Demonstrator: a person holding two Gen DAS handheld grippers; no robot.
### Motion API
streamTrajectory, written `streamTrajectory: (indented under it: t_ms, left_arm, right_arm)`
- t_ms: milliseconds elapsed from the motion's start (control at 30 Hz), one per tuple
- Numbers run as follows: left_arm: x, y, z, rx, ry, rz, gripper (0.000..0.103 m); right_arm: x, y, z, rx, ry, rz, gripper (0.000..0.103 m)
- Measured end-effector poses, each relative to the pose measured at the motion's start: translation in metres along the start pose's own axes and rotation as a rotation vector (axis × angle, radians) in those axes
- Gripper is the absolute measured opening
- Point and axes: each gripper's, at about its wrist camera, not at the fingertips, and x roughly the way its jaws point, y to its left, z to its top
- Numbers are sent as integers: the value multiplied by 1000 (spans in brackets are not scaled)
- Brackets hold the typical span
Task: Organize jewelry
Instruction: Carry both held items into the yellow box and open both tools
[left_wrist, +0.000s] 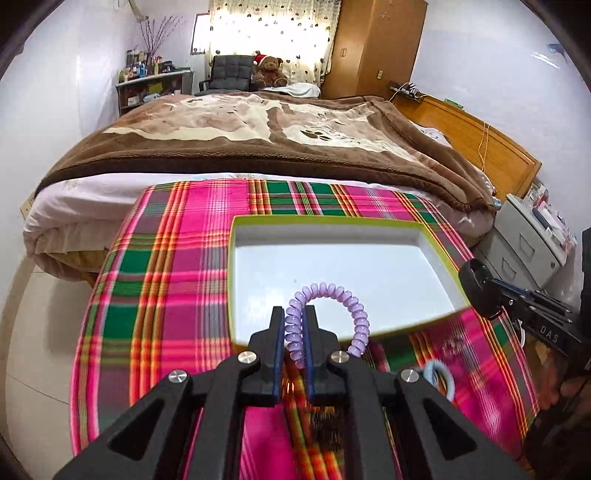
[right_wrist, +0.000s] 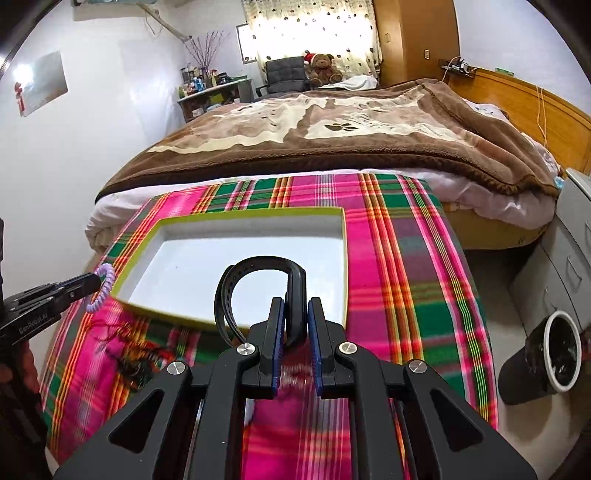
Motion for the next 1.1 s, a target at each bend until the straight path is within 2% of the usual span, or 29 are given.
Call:
streamTrajectory:
  t_ms: [267, 367, 500, 900, 1100]
  left_arm:
    - [54, 11, 26, -47, 55, 13, 10]
    - [69, 12, 33, -35, 69, 17, 10]
    - [88, 19, 35, -53, 102, 25, 10]
    - [111, 14, 35, -38, 141, 48, 10]
    - [112, 13, 37, -42, 151, 39, 10]
  right_arm:
    - [51, -5, 28, -18, 61, -55, 13]
    - [67, -4, 34, -37, 77, -64, 13]
    - [88, -3, 40, -51, 105, -79, 13]
    - [113, 0, 40, -94, 145, -119, 13]
    - [113, 2, 42, -109, 134, -129, 13]
